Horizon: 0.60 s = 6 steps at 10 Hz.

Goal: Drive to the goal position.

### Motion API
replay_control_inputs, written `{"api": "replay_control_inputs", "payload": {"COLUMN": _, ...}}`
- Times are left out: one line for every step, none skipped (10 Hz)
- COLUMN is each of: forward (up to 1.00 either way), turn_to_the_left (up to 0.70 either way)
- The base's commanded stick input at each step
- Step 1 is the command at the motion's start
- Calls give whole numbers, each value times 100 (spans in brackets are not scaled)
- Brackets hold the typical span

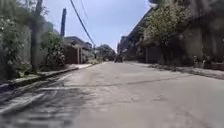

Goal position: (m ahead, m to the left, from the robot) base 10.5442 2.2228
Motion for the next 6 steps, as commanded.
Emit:
{"api": "replay_control_inputs", "payload": {"forward": 100, "turn_to_the_left": 1}}
{"api": "replay_control_inputs", "payload": {"forward": 100, "turn_to_the_left": 1}}
{"api": "replay_control_inputs", "payload": {"forward": 100, "turn_to_the_left": 1}}
{"api": "replay_control_inputs", "payload": {"forward": 100, "turn_to_the_left": 1}}
{"api": "replay_control_inputs", "payload": {"forward": 100, "turn_to_the_left": 1}}
{"api": "replay_control_inputs", "payload": {"forward": 100, "turn_to_the_left": 1}}
